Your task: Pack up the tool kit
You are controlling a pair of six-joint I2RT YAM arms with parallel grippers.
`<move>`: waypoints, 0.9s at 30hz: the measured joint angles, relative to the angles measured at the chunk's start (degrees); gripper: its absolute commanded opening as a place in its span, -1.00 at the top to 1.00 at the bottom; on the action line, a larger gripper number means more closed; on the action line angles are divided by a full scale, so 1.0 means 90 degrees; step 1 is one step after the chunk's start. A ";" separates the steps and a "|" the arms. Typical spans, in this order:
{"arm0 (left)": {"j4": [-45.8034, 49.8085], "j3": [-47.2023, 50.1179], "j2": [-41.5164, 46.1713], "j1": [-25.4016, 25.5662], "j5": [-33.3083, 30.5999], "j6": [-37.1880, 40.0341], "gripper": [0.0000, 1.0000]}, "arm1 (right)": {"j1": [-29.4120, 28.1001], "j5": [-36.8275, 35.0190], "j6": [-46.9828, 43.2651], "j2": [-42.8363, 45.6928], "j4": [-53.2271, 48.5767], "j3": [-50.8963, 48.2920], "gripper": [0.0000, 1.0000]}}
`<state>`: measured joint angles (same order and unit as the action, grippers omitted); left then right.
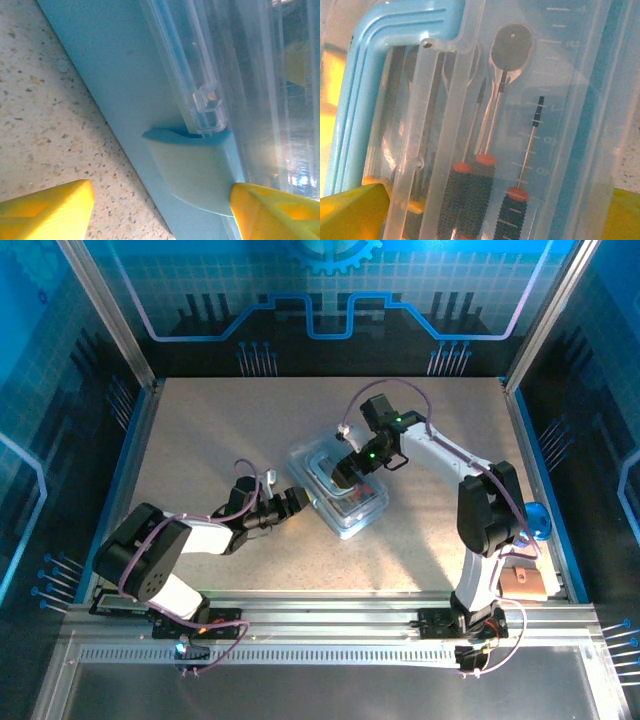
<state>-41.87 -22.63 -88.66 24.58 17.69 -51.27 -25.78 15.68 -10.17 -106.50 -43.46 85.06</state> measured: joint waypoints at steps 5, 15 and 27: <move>-0.0233 0.0000 -0.0090 0.0000 0.0027 -0.0134 -0.43 | 0.0039 0.0005 0.0002 0.0000 -0.0007 0.0000 -0.99; -0.0435 -0.0007 0.0068 0.0000 0.0015 -0.0151 -0.23 | 0.0039 0.0005 0.0000 0.0000 -0.0005 0.0000 -0.99; -0.0675 -0.0192 -0.0350 0.0000 0.0032 -0.0151 -0.19 | 0.0039 0.0005 0.0000 0.0000 -0.0005 0.0000 -0.99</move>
<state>-47.94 -24.36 -91.81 24.58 17.98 -52.62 -25.43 15.73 -10.17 -106.50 -43.51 85.06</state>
